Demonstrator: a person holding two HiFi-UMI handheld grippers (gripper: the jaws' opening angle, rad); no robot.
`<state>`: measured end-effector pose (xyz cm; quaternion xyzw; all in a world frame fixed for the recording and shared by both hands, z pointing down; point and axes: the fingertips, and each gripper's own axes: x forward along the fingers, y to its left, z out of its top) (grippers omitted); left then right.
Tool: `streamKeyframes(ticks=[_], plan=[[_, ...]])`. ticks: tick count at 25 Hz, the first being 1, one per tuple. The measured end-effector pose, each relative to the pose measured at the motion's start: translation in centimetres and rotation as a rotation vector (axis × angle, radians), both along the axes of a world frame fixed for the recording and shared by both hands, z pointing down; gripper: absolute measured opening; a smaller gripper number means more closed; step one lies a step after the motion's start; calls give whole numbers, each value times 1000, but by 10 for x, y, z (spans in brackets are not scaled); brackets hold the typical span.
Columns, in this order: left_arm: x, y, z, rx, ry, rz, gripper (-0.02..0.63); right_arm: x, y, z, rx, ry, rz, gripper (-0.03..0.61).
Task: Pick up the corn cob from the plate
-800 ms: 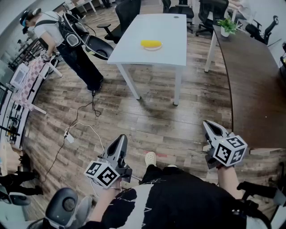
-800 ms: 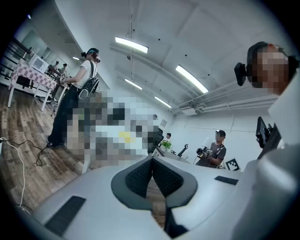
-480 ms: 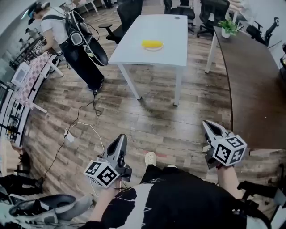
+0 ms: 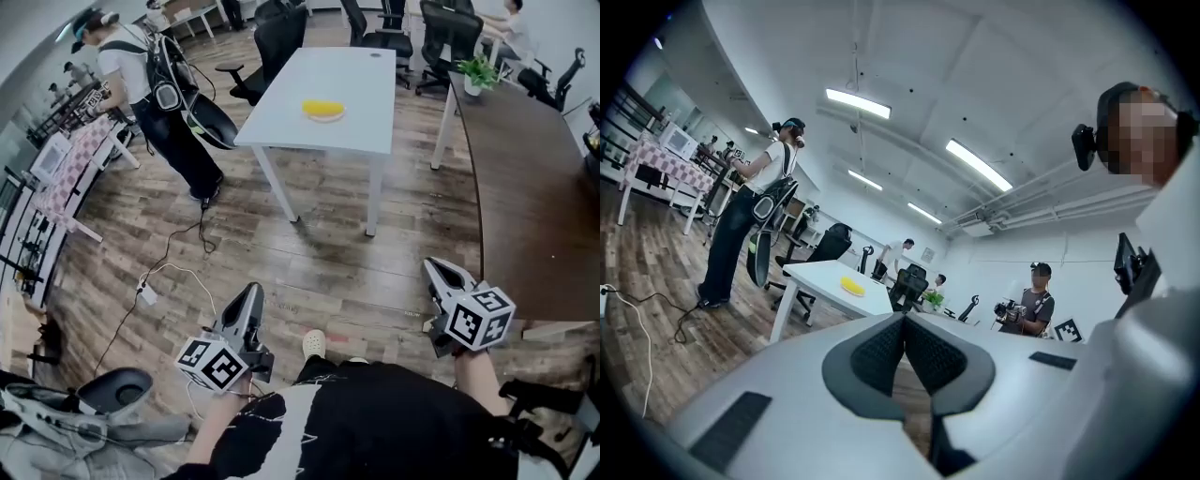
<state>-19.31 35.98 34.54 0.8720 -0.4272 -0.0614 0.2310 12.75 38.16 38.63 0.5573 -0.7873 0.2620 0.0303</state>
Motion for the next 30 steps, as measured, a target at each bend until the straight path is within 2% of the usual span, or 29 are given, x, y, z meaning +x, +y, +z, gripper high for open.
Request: streamKeyframes(ticks=[7, 14, 22, 30], plan=[[1, 7, -9, 37, 3, -21, 12, 5, 1, -14, 37, -37, -6, 15], [0, 12, 1, 12, -6, -27, 12, 9, 5, -6, 17, -31, -1, 15], [13, -13, 9, -2, -20, 28, 12, 5, -4, 6, -15, -35, 12, 15], [15, -66, 28, -31, 7, 52, 12, 6, -42, 26, -67, -24, 41, 15]])
